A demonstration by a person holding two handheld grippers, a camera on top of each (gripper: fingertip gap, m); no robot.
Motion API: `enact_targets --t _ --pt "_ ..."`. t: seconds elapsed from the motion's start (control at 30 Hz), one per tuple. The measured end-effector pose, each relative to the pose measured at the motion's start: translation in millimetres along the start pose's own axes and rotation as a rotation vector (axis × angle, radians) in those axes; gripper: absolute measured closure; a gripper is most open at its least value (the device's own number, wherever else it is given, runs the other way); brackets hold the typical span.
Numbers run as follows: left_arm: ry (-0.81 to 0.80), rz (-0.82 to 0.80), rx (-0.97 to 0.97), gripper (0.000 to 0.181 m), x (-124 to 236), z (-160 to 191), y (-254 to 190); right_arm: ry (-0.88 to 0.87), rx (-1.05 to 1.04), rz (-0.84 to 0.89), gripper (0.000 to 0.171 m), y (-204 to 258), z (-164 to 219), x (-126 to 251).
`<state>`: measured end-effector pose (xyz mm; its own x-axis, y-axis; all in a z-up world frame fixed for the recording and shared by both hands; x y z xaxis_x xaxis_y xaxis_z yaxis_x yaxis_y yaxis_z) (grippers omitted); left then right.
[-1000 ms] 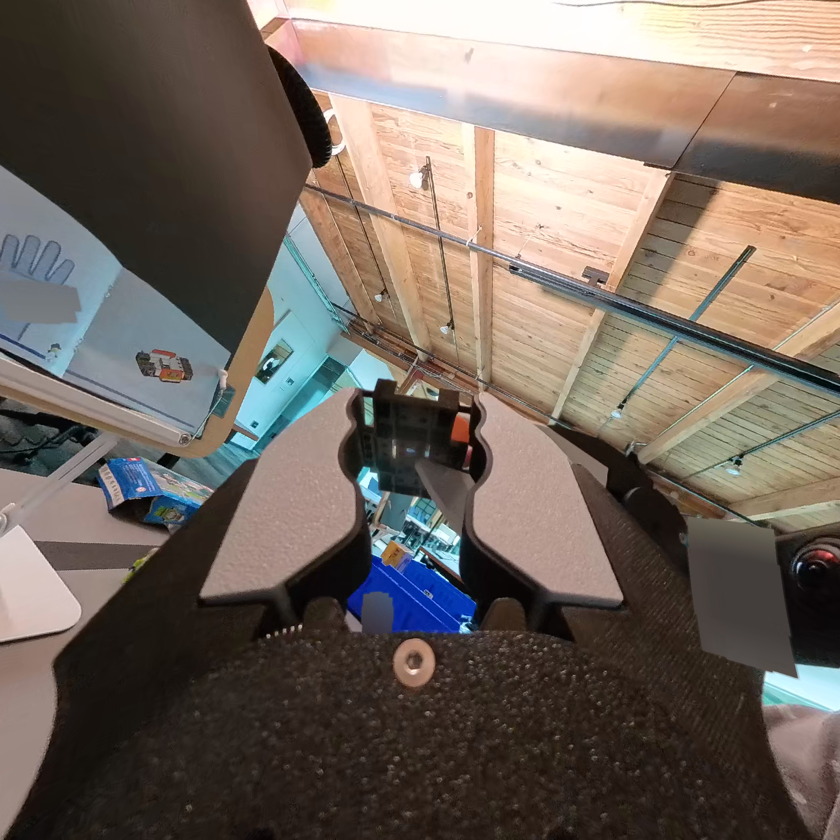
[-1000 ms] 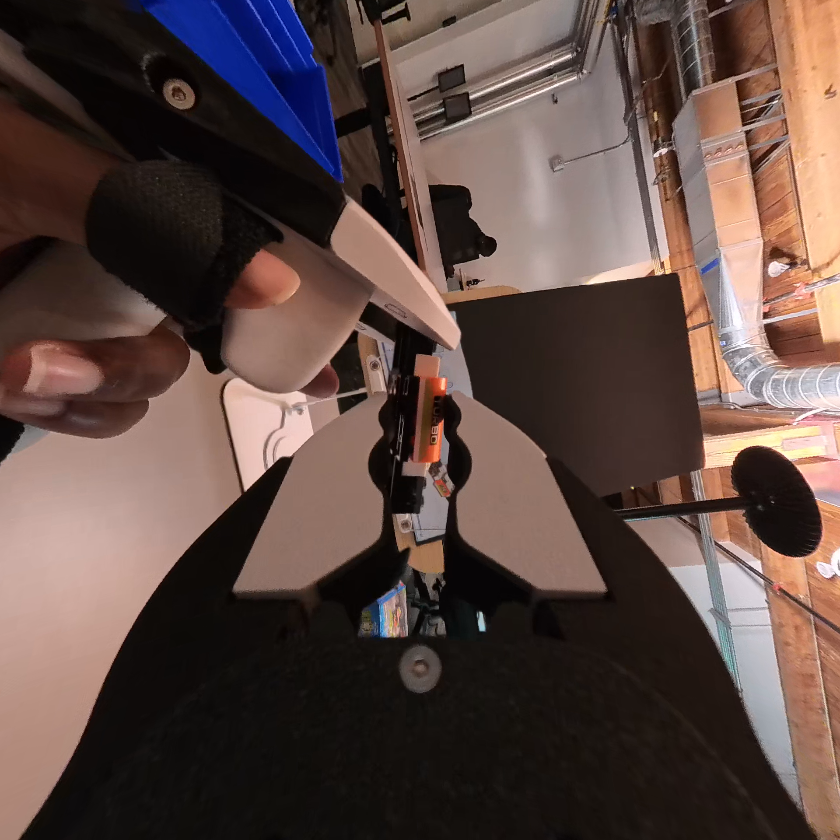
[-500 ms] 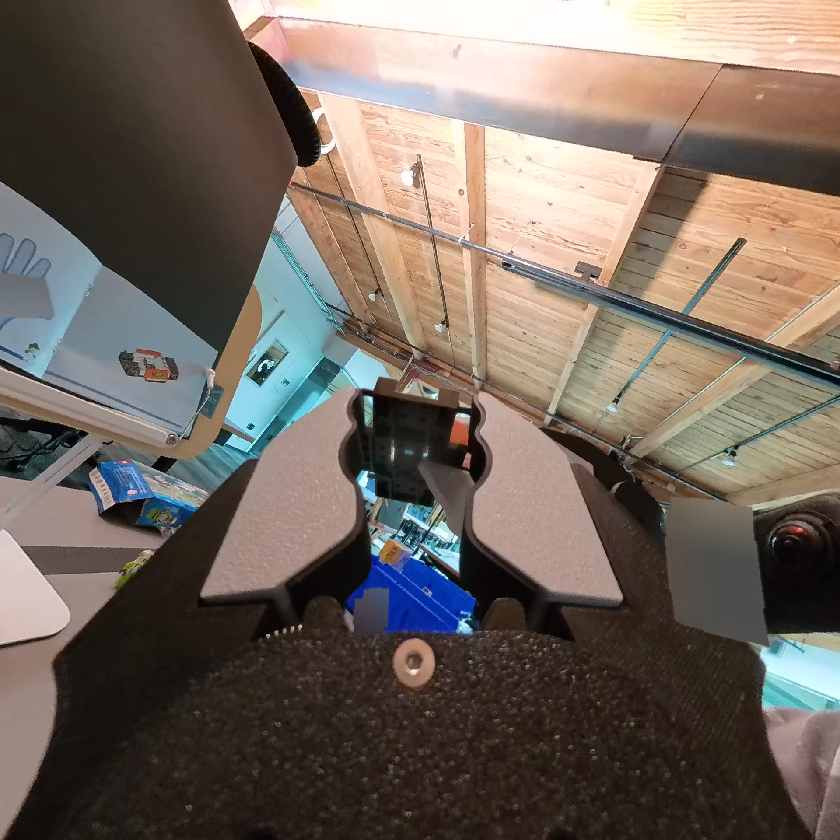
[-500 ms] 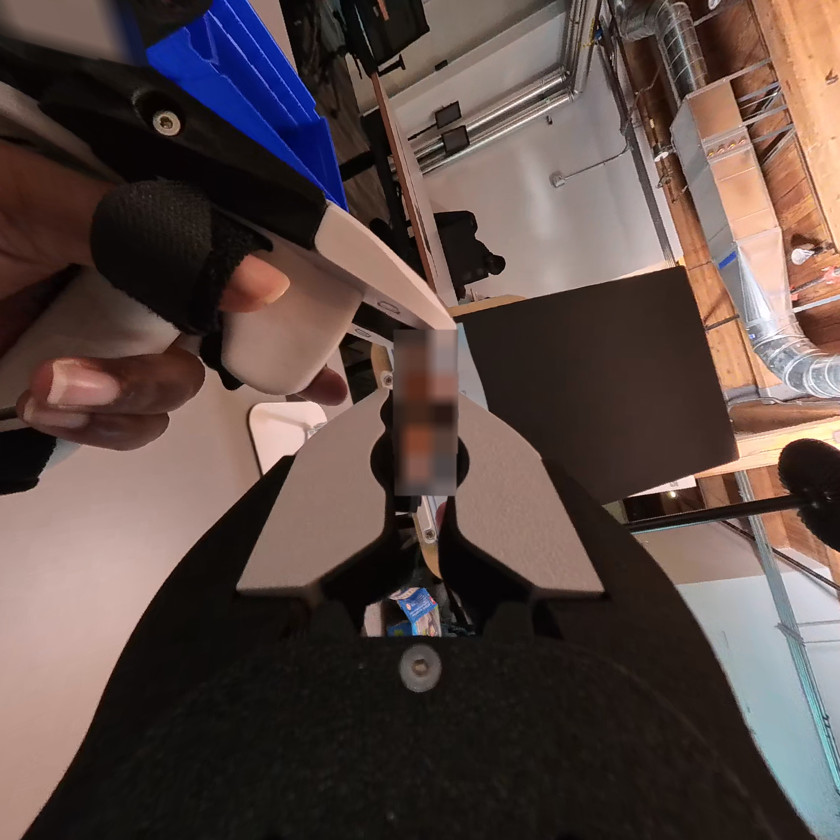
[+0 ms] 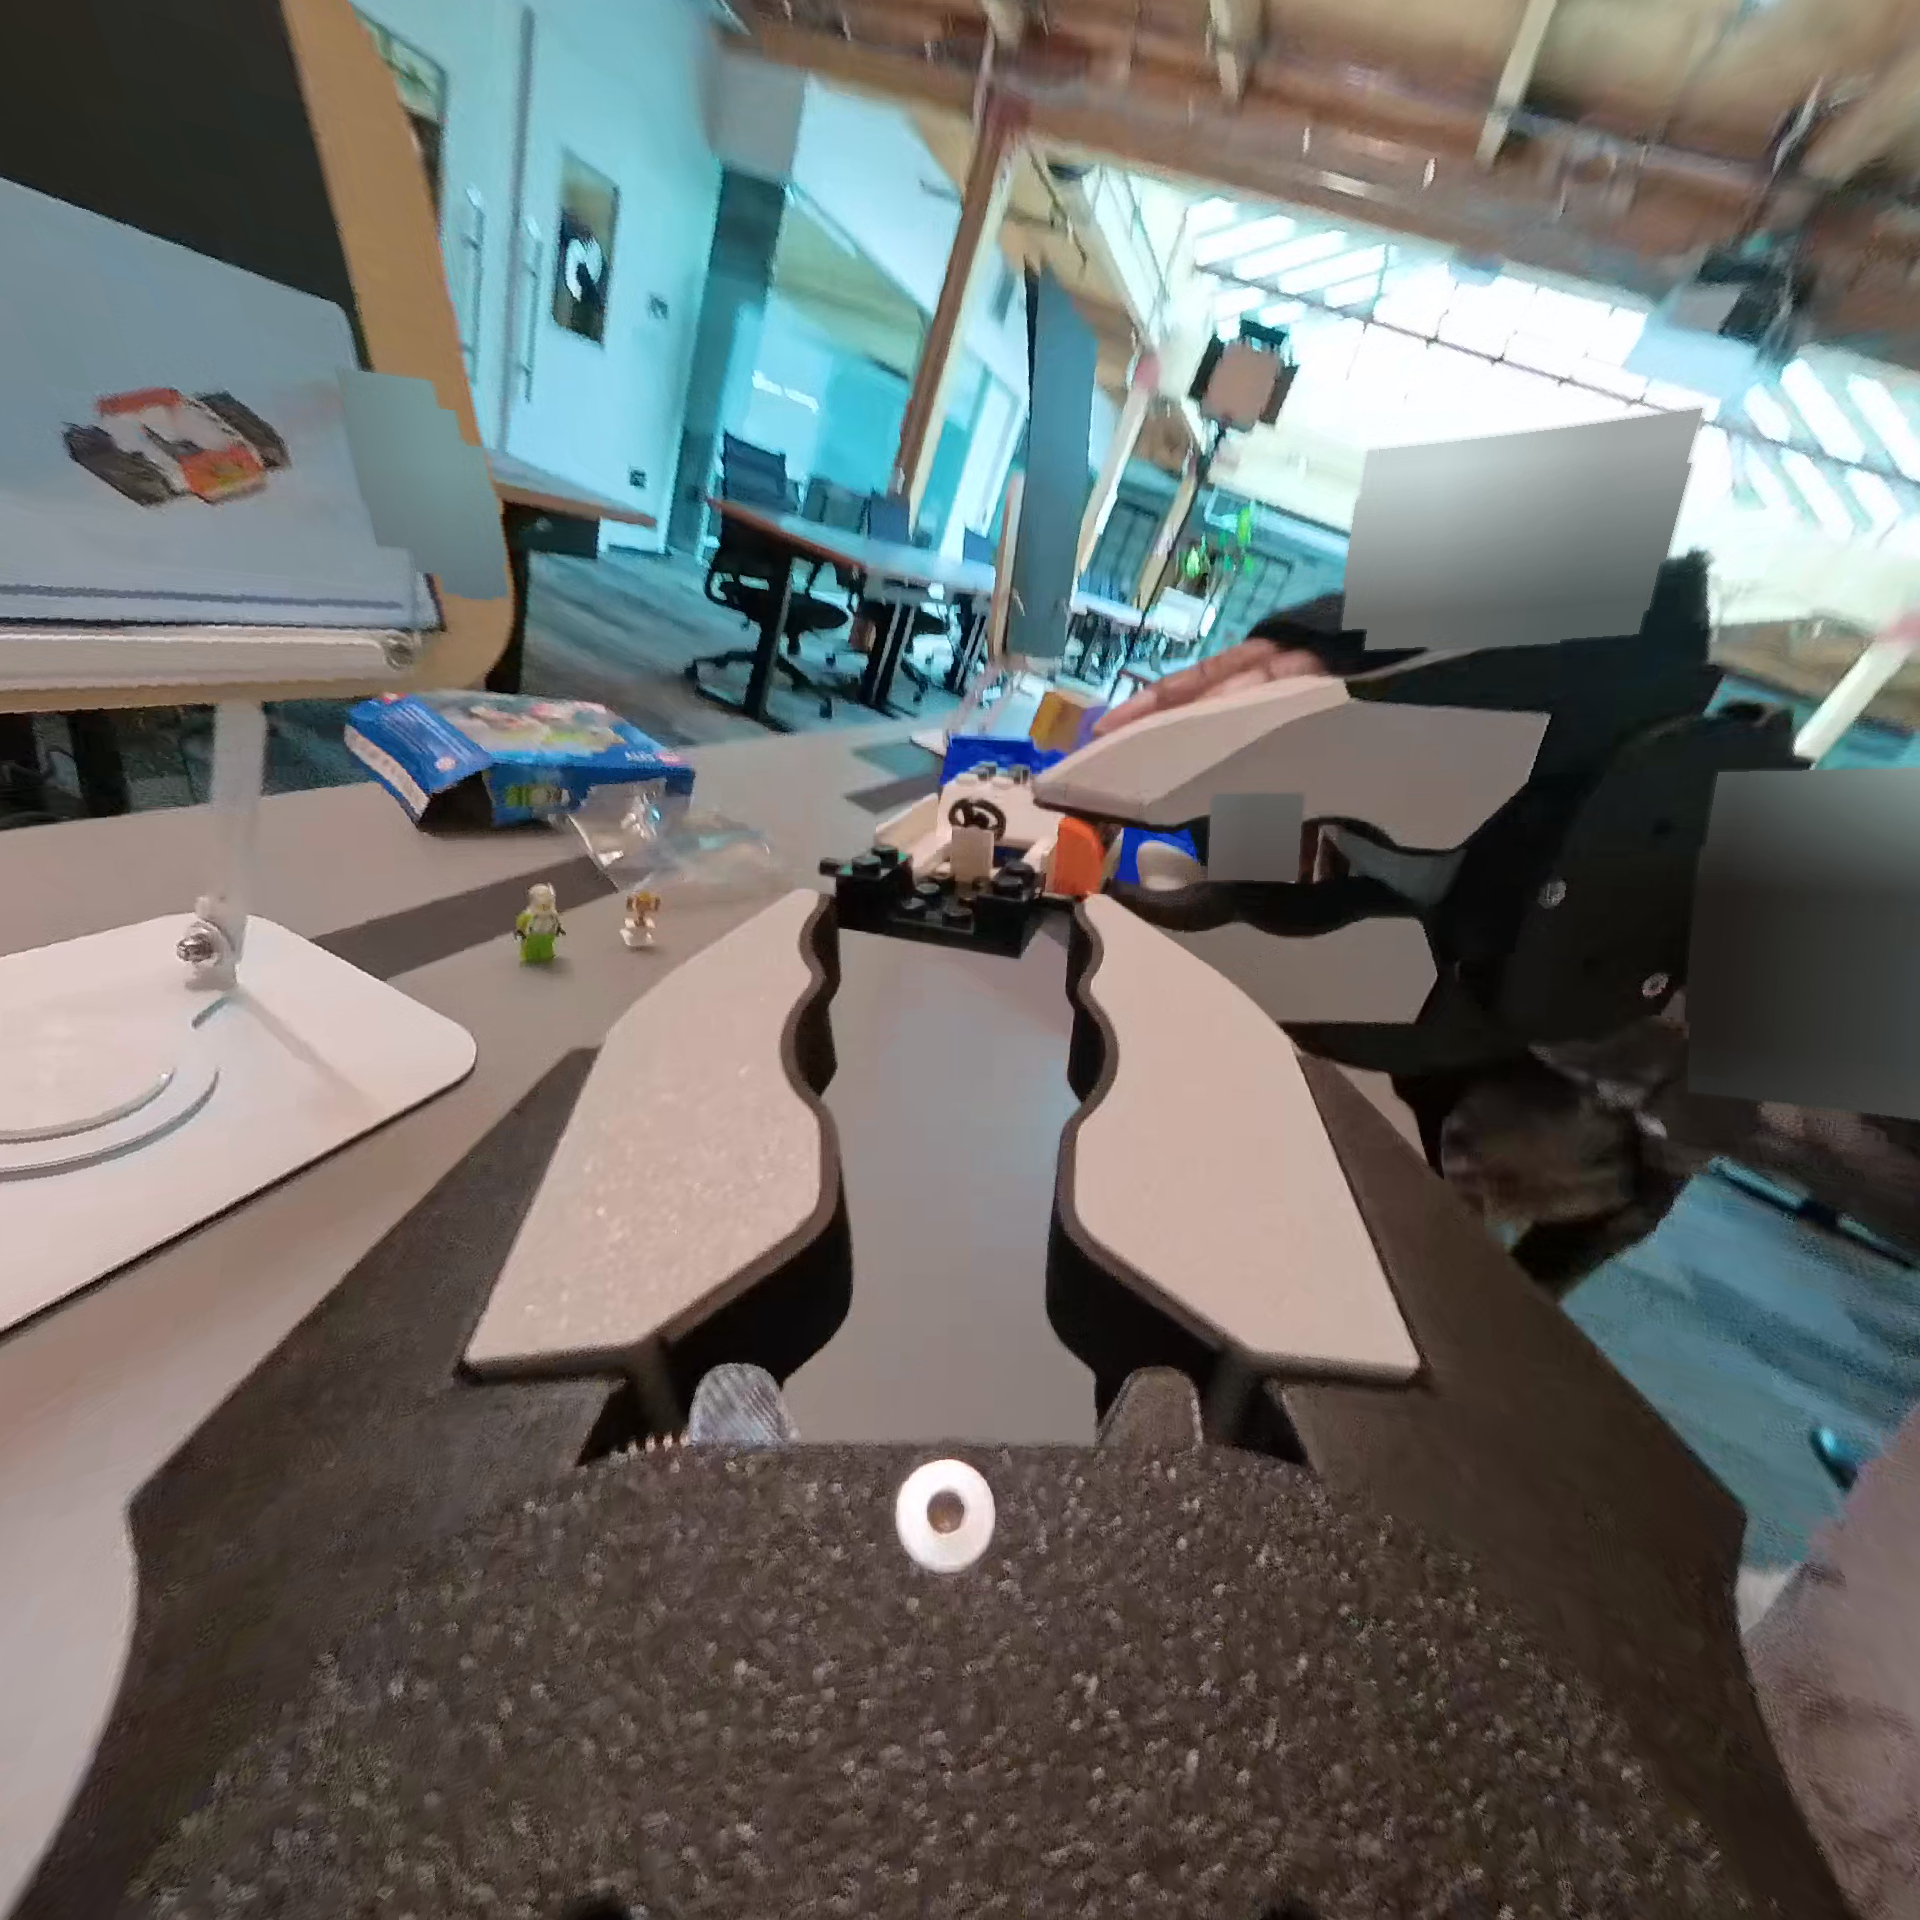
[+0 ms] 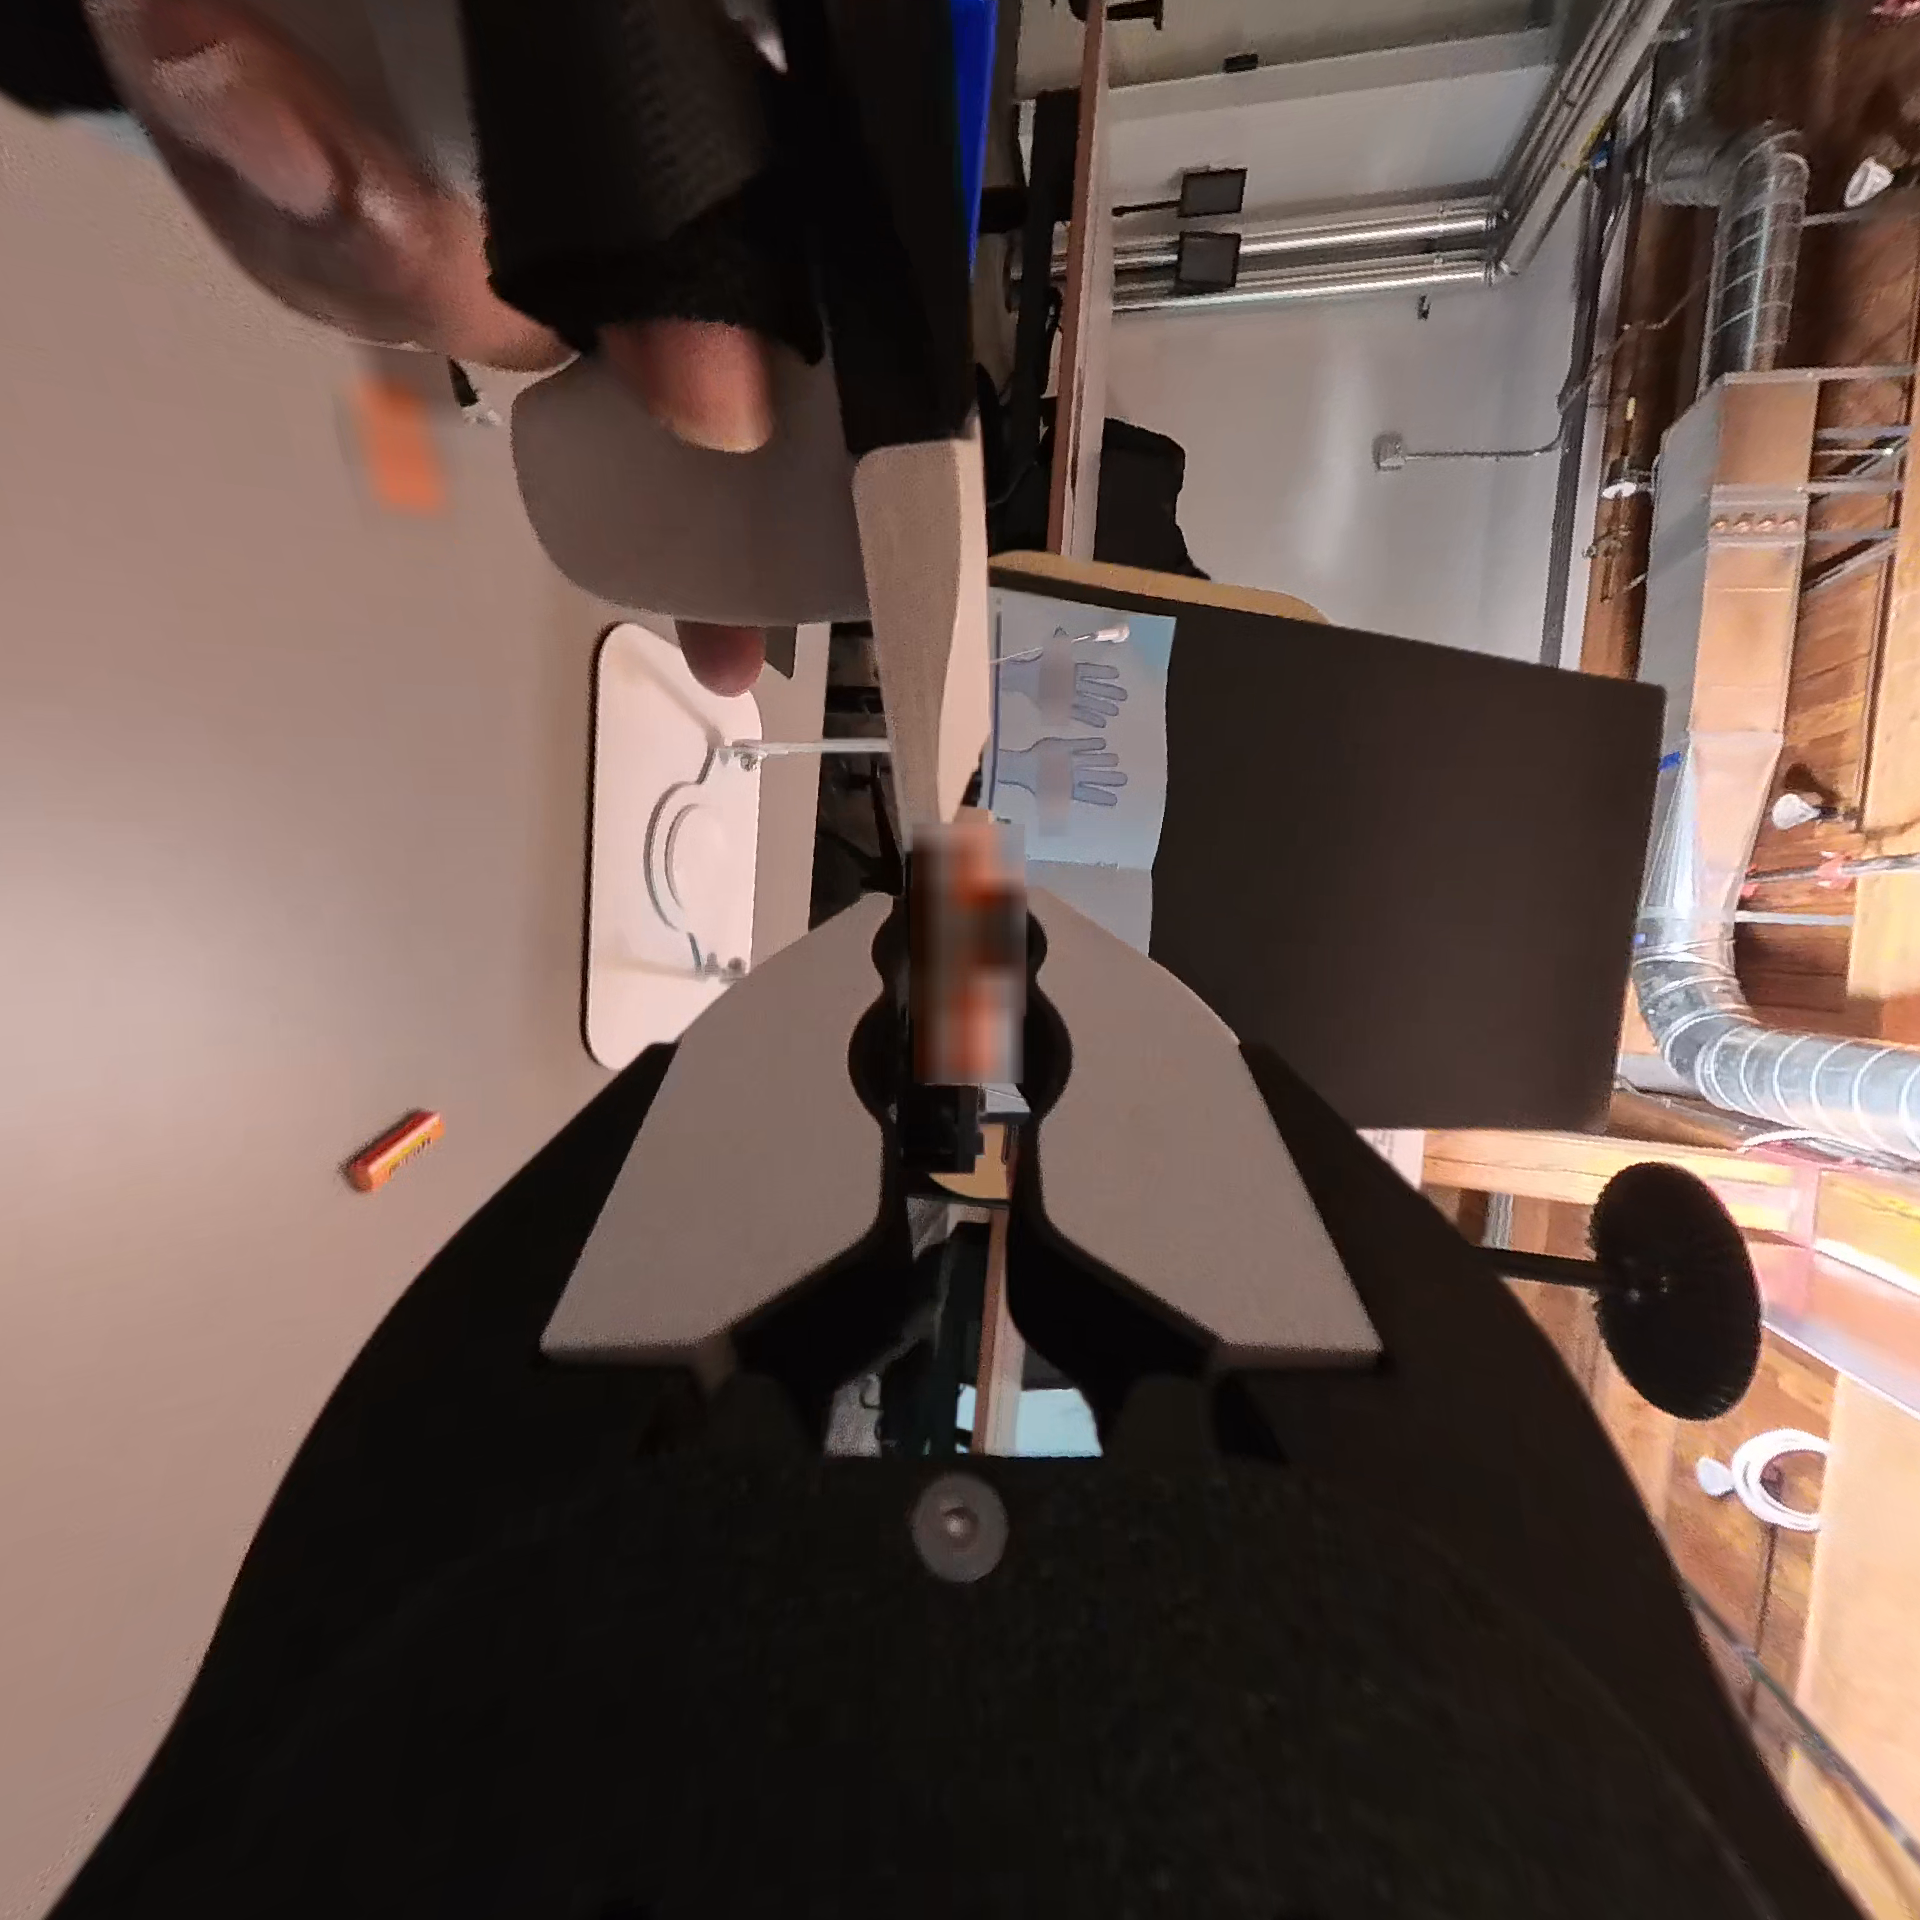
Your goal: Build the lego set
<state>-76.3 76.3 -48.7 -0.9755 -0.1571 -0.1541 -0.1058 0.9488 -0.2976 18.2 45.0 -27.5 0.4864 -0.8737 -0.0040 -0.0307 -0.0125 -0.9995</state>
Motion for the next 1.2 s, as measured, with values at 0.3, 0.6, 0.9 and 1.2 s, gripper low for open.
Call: enact_targets --t 0.3,0.6,0.9,1.2 --pt "0.179 0.153 0.061 0.139 -12 21 -4 -0.044 0.035 -0.047 0.155 14 9 18" --pt "0.185 0.104 0.046 0.146 -18 28 -11 -0.057 -0.007 0.000 0.154 20 11 28" --pt "0.180 0.059 0.053 0.146 -27 34 -23 -0.058 -0.055 0.046 0.152 23 10 38" --pt "0.179 0.058 0.060 0.146 -23 51 -30 -0.033 -0.139 0.032 0.155 37 4 47"
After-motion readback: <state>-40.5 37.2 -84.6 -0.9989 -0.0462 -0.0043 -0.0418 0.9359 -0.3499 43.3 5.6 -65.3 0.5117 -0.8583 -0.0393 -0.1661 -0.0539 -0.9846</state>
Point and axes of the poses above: each gripper's, where its closed fingertips meet, x back along the fingers, z out of its underside, y = z × x across the jaws, the point moved 5 cm from there along x, back along the fingers, and after that the axes turned 13 degrees about z, right-handed, at the moved point
